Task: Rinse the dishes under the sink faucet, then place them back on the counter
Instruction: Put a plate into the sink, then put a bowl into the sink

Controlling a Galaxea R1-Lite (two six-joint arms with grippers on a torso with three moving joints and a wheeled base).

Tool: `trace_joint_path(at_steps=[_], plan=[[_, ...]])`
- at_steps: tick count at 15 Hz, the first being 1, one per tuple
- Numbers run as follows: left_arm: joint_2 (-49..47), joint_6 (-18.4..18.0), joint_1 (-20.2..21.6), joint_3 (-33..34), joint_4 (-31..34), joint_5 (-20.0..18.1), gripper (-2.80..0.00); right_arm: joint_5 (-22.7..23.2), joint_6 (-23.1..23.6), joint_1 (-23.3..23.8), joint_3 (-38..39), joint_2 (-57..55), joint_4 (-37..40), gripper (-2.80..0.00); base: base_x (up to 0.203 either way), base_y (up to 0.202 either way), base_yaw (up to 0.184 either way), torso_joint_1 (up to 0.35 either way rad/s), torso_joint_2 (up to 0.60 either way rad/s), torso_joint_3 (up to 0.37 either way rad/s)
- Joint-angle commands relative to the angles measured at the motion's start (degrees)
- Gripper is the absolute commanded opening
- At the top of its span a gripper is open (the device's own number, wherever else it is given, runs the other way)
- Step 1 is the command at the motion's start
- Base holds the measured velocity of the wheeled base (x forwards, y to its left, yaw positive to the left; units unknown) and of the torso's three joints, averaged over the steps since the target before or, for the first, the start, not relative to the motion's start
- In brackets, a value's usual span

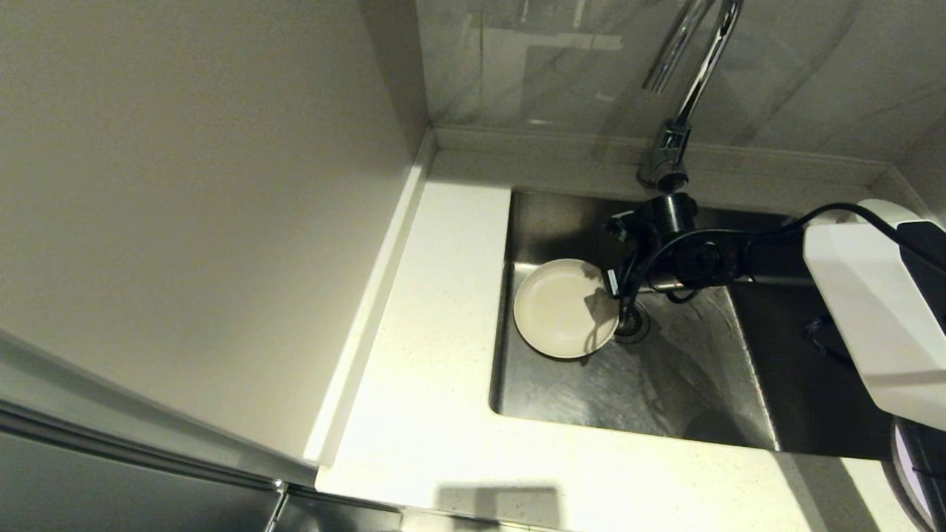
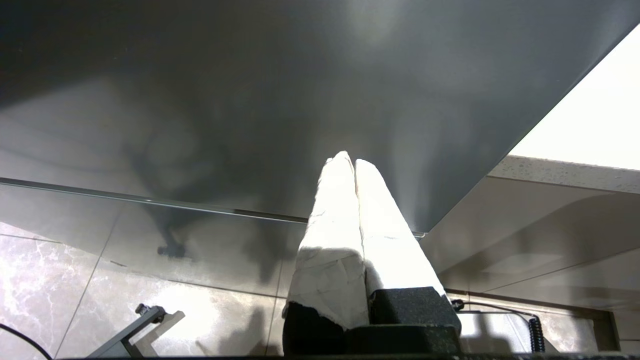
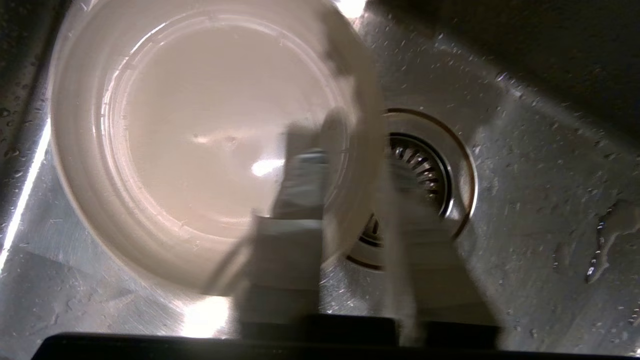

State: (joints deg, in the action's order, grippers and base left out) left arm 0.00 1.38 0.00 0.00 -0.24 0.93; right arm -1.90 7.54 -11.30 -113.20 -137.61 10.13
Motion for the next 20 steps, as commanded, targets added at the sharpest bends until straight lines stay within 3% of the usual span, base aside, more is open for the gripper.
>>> trace_joint_path(at_steps=[1, 6, 9, 14, 16, 20], plan=[[0.09, 0.03, 0.0, 0.0, -0.02, 0.04, -2.8, -0.03, -0.07, -0.04, 0.0, -0.45, 0.06, 0.0, 0.0, 0.0, 0.0, 0.0, 0.0, 0.0], [0.09, 0.03, 0.0, 0.0, -0.02, 0.04, -2.8, 0.09, -0.26, 0.28, 0.84, 4.08, 0.08, 0.0, 0.0, 0.0, 0.0, 0.0, 0.0, 0.0], [0.09, 0.03, 0.0, 0.0, -0.02, 0.04, -2.8, 3.95, 1.6, 2.16, 8.81, 14.38, 0.19, 0.0, 0.0, 0.0, 0.0, 0.0, 0.0, 0.0], [0.09, 0.03, 0.0, 0.0, -0.02, 0.04, -2.8, 11.22, 13.09, 11.59, 28.24, 34.48, 0.33, 0.0, 0.0, 0.0, 0.0, 0.0, 0.0, 0.0], [0.09, 0.03, 0.0, 0.0, -0.02, 0.04, -2.8, 12.0, 14.5, 15.83, 30.51, 38.93, 2.57, 0.0, 0.0, 0.0, 0.0, 0.0, 0.0, 0.0], [0.09, 0.03, 0.0, 0.0, -0.02, 0.04, -2.8, 11.75, 14.87, 19.94, 31.08, 45.69, 13.92, 0.0, 0.0, 0.0, 0.0, 0.0, 0.0, 0.0]])
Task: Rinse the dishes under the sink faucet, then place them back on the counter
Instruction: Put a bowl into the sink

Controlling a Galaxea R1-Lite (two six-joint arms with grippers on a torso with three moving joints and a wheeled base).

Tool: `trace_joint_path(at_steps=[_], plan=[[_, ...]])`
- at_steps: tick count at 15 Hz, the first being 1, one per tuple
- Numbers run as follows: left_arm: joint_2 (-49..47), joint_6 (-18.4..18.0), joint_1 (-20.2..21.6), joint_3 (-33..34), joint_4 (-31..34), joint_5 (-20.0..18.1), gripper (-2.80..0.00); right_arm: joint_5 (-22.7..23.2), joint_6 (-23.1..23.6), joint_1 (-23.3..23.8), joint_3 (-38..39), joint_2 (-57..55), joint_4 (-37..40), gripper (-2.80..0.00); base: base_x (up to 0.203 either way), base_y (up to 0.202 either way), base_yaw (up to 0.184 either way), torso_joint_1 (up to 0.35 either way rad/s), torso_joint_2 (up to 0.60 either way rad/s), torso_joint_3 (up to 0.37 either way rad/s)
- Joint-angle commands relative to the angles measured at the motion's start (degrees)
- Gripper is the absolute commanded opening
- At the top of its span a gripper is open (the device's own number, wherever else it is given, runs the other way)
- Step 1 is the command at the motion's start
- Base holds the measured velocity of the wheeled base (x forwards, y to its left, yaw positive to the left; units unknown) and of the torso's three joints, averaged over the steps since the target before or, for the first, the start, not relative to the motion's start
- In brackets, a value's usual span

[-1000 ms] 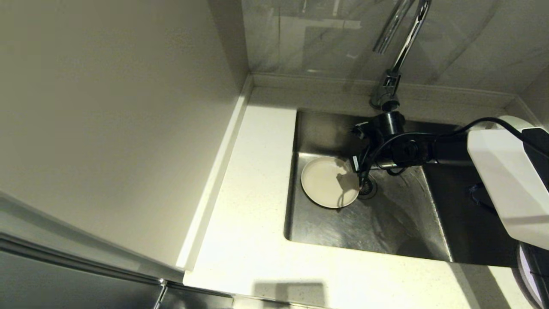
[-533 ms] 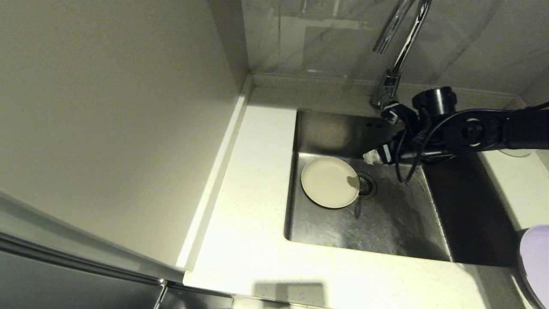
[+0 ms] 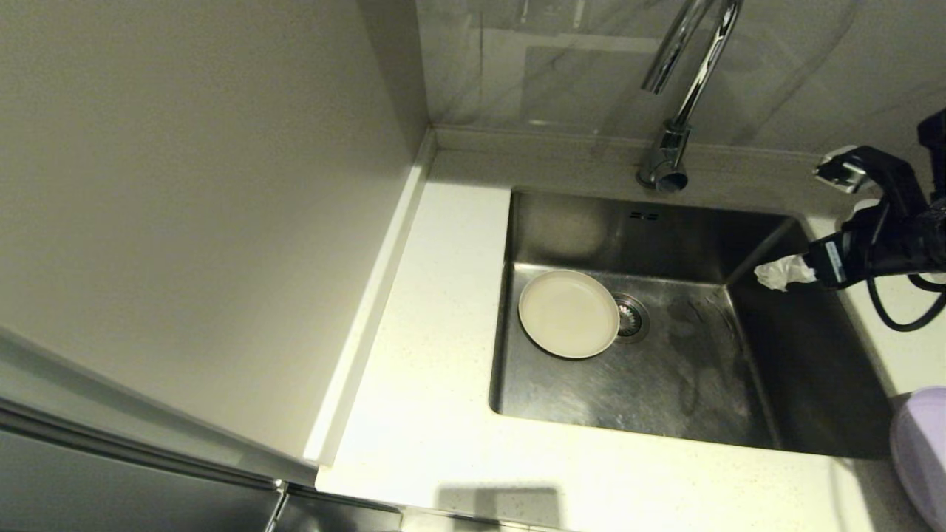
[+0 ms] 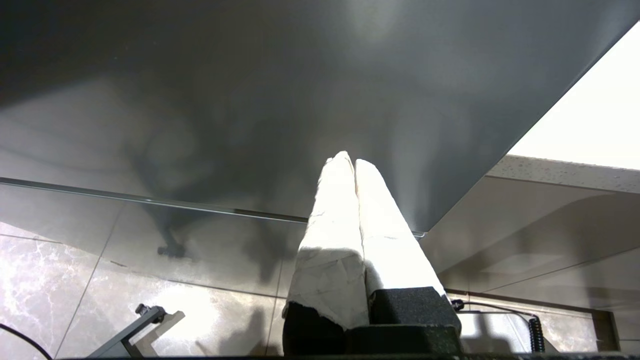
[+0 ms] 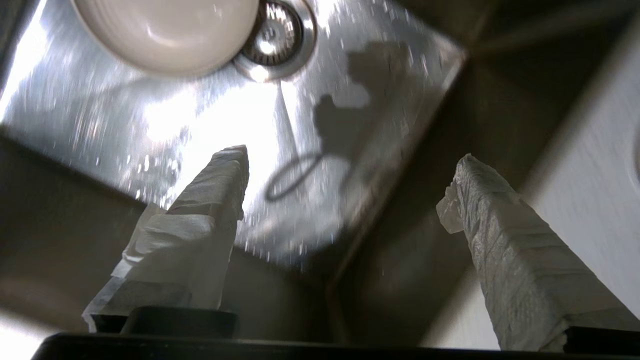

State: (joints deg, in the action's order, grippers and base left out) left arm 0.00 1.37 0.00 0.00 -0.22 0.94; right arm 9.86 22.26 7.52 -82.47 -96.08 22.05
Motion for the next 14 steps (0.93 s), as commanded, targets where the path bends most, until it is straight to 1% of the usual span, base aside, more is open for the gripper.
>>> trace_joint_path(at_steps=[1, 2, 3, 4, 5, 6, 7, 8, 9, 10, 12, 14], plan=[[0.09, 0.04, 0.0, 0.0, -0.04, 0.03, -2.8, -1.61, 0.12, 1.47, 0.67, 5.0, 3.47, 0.0, 0.0, 0.0, 0.0, 0.0, 0.0, 0.0], [0.09, 0.04, 0.0, 0.0, -0.04, 0.03, -2.8, -5.65, -0.03, 1.48, 0.83, 5.19, 3.56, 0.0, 0.0, 0.0, 0.0, 0.0, 0.0, 0.0], [0.09, 0.04, 0.0, 0.0, -0.04, 0.03, -2.8, -12.07, -0.28, 1.39, 1.09, 5.21, 3.61, 0.0, 0.0, 0.0, 0.0, 0.0, 0.0, 0.0], [0.09, 0.04, 0.0, 0.0, -0.04, 0.03, -2.8, -19.49, -0.45, 1.29, 2.05, 5.15, 3.66, 0.0, 0.0, 0.0, 0.0, 0.0, 0.0, 0.0], [0.09, 0.04, 0.0, 0.0, -0.04, 0.03, -2.8, -25.69, -0.66, 1.27, 4.25, 5.14, 3.68, 0.0, 0.0, 0.0, 0.0, 0.0, 0.0, 0.0], [0.09, 0.04, 0.0, 0.0, -0.04, 0.03, -2.8, -28.89, -1.51, 1.34, 7.15, 5.08, 3.72, 0.0, 0.0, 0.0, 0.0, 0.0, 0.0, 0.0], [0.09, 0.04, 0.0, 0.0, -0.04, 0.03, -2.8, -30.18, -3.68, 1.46, 9.77, 5.09, 3.76, 0.0, 0.0, 0.0, 0.0, 0.0, 0.0, 0.0], [0.09, 0.04, 0.0, 0.0, -0.04, 0.03, -2.8, -31.67, -6.95, 1.61, 11.46, 5.12, 3.82, 0.0, 0.0, 0.0, 0.0, 0.0, 0.0, 0.0], [0.09, 0.04, 0.0, 0.0, -0.04, 0.03, -2.8, -32.35, -9.54, 1.64, 11.84, 4.79, 3.75, 0.0, 0.0, 0.0, 0.0, 0.0, 0.0, 0.0], [0.09, 0.04, 0.0, 0.0, -0.04, 0.03, -2.8, -32.39, -10.46, 1.6, 10.88, 3.58, 3.53, 0.0, 0.0, 0.0, 0.0, 0.0, 0.0, 0.0], [0.09, 0.04, 0.0, 0.0, -0.04, 0.03, -2.8, -31.96, -10.66, 1.61, 4.07, 0.22, 3.11, 0.0, 0.0, 0.0, 0.0, 0.0, 0.0, 0.0], [0.09, 0.04, 0.0, 0.0, -0.04, 0.03, -2.8, -29.66, -9.02, 2.03, -6.28, -4.38, 3.08, 0.0, 0.0, 0.0, 0.0, 0.0, 0.0, 0.0]])
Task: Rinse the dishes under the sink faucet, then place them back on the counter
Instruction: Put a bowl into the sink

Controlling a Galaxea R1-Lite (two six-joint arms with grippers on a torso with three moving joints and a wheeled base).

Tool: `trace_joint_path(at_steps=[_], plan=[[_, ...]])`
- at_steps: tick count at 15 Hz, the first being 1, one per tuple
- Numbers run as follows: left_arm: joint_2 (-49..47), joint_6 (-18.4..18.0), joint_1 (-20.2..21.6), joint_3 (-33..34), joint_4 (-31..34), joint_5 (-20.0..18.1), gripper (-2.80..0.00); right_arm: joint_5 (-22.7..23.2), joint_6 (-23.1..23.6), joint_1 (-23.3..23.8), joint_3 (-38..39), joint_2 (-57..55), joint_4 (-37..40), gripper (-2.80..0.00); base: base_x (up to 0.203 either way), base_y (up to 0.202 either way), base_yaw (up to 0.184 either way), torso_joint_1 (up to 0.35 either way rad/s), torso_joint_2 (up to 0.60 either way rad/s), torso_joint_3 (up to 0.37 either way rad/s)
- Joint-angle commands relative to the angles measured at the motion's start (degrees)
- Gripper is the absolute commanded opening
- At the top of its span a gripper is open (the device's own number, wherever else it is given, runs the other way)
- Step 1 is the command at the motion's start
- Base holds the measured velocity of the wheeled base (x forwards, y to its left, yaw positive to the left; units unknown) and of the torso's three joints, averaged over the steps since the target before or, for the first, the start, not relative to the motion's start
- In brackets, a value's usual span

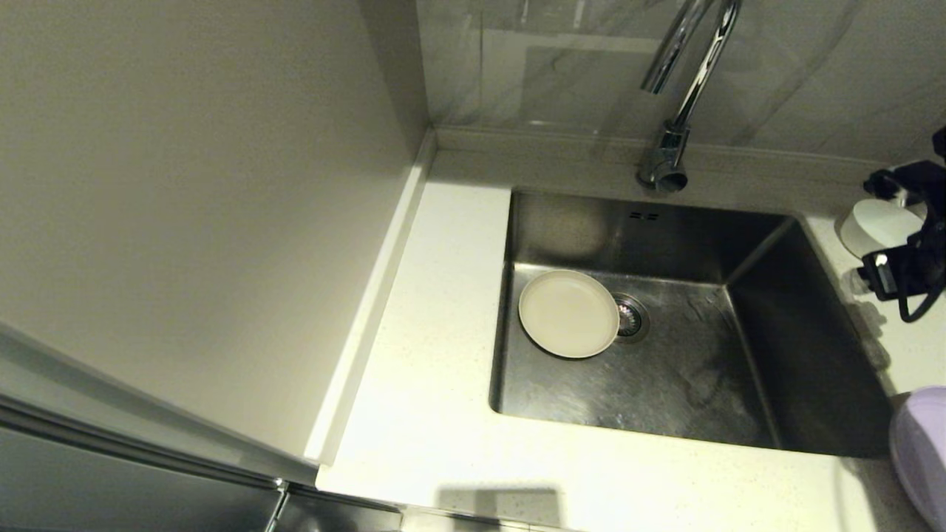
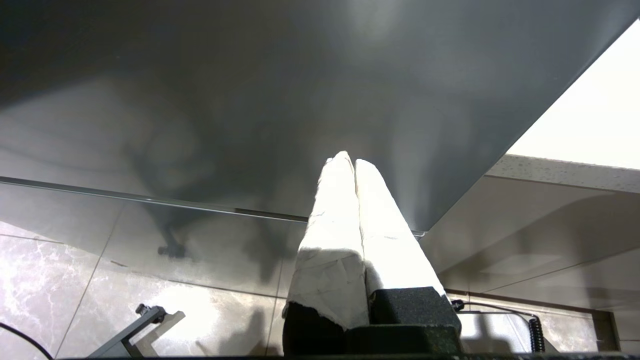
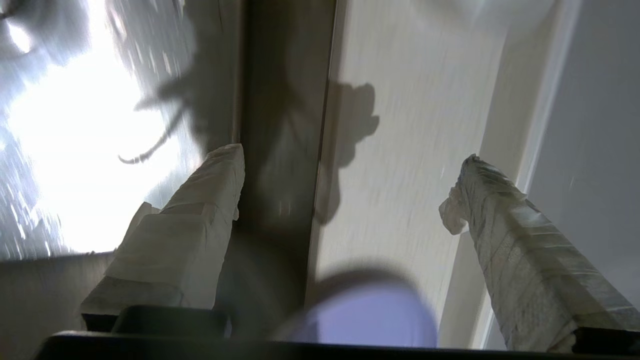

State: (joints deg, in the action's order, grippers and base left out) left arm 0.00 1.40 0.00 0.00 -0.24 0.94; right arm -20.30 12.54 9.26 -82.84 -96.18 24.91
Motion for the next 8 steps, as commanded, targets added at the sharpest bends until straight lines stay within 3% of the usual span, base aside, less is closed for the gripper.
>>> trace_joint_path(at_steps=[1, 4, 6, 8], plan=[[0.09, 0.0, 0.0, 0.0, -0.02, 0.03, -2.8, 1.33, 2.77, 1.12, -9.41, -6.62, 0.35, 0.0, 0.0, 0.0, 0.0, 0.0, 0.0, 0.0], [0.09, 0.0, 0.0, 0.0, -0.02, 0.03, -2.8, 1.2, 6.34, 4.36, -8.99, -5.76, 5.89, 0.0, 0.0, 0.0, 0.0, 0.0, 0.0, 0.0], [0.09, 0.0, 0.0, 0.0, -0.02, 0.03, -2.8, 2.07, -3.91, 3.46, -10.19, -6.46, 5.63, 0.0, 0.0, 0.0, 0.0, 0.0, 0.0, 0.0], [0.09, 0.0, 0.0, 0.0, -0.02, 0.03, -2.8, 2.69, -7.3, 2.07, -15.98, -11.84, 2.75, 0.0, 0.0, 0.0, 0.0, 0.0, 0.0, 0.0]])
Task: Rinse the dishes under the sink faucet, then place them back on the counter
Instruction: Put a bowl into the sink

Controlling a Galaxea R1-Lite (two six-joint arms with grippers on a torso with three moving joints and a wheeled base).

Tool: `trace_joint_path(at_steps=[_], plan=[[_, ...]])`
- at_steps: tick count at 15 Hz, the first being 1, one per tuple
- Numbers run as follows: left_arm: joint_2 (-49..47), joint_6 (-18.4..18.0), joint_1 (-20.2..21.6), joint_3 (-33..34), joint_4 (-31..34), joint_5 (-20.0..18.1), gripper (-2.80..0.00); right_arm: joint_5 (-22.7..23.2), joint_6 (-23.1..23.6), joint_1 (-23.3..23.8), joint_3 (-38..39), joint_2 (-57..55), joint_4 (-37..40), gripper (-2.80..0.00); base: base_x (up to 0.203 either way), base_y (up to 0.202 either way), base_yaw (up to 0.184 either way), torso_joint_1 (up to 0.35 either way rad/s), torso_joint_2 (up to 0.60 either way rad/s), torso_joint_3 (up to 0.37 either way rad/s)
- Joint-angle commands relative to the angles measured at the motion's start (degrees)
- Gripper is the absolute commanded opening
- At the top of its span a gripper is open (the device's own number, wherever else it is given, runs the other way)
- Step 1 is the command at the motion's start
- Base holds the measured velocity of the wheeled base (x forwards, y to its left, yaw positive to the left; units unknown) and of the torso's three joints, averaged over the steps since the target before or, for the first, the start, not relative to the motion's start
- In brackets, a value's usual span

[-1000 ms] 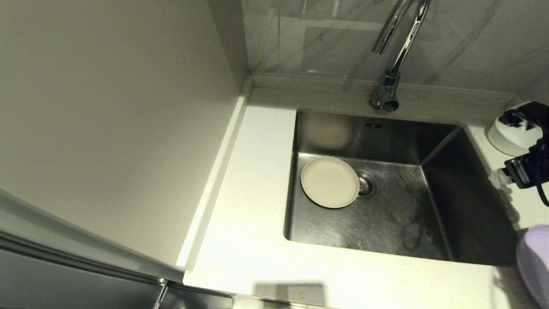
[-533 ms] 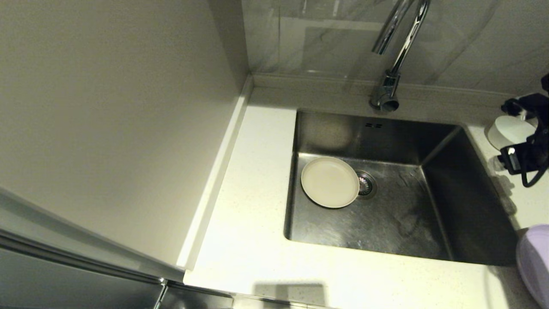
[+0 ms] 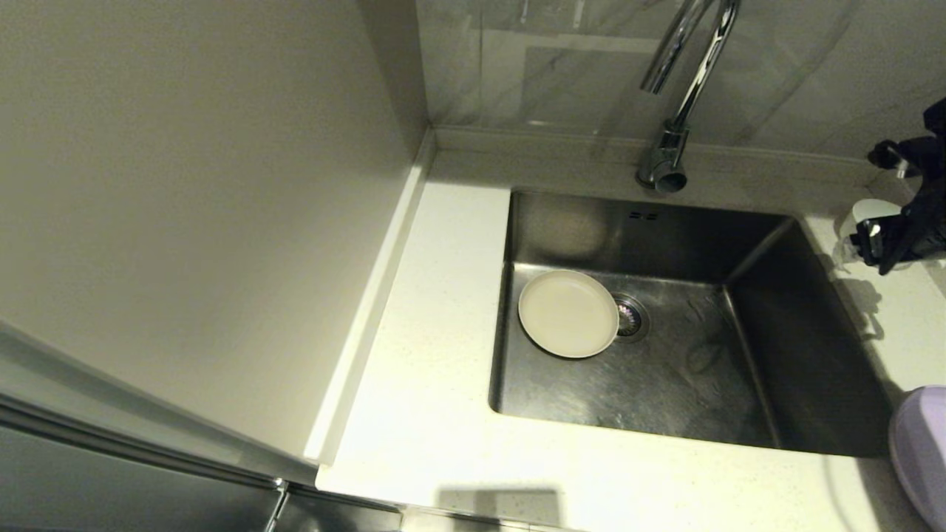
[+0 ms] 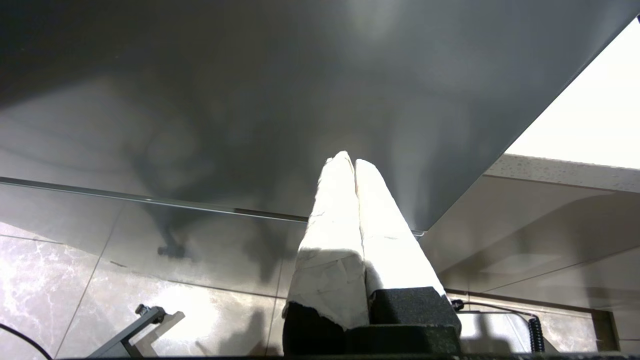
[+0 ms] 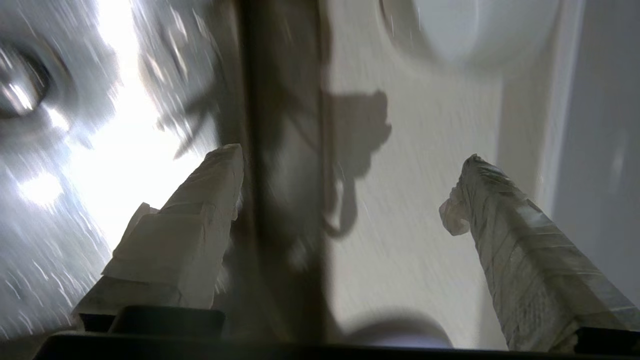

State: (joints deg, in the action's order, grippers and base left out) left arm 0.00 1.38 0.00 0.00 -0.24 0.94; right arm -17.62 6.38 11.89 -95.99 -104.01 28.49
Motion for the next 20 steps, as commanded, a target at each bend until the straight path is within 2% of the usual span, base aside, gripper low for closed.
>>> trace_joint_path(at_steps=[1, 5, 8, 13, 17, 18, 19, 20], plan=[[0.09, 0.03, 0.0, 0.0, -0.02, 0.03, -2.8, 0.21, 0.03, -0.38, -6.2, -7.06, -3.44, 0.0, 0.0, 0.0, 0.0, 0.0, 0.0, 0.0], [0.09, 0.03, 0.0, 0.0, -0.02, 0.03, -2.8, 3.63, 11.48, 4.83, -16.6, -17.09, -12.84, 0.0, 0.0, 0.0, 0.0, 0.0, 0.0, 0.0], [0.09, 0.03, 0.0, 0.0, -0.02, 0.03, -2.8, 4.63, 17.39, 9.03, -17.73, -21.01, -20.12, 0.0, 0.0, 0.0, 0.0, 0.0, 0.0, 0.0], [0.09, 0.03, 0.0, 0.0, -0.02, 0.03, -2.8, 10.26, 17.83, 9.87, -17.83, -22.55, -20.66, 0.0, 0.0, 0.0, 0.0, 0.0, 0.0, 0.0], [0.09, 0.03, 0.0, 0.0, -0.02, 0.03, -2.8, 10.59, 17.79, 9.82, -17.83, -22.72, -20.67, 0.0, 0.0, 0.0, 0.0, 0.0, 0.0, 0.0], [0.09, 0.03, 0.0, 0.0, -0.02, 0.03, -2.8, 10.62, 17.88, 9.82, -17.83, -22.72, -20.58, -1.83, 0.0, 0.0, 0.0, 0.0, 0.0, 0.0], [0.09, 0.03, 0.0, 0.0, -0.02, 0.03, -2.8, 10.83, 17.88, 9.82, -17.83, -22.72, -20.67, -2.8, 0.0, 0.0, 0.0, 0.0, 0.0, 0.0], [0.09, 0.03, 0.0, 0.0, -0.02, 0.03, -2.8, 10.94, 17.81, 9.82, -17.83, -22.72, -20.67, -2.8, 0.0, 0.0, 0.0, 0.0, 0.0, 0.0]])
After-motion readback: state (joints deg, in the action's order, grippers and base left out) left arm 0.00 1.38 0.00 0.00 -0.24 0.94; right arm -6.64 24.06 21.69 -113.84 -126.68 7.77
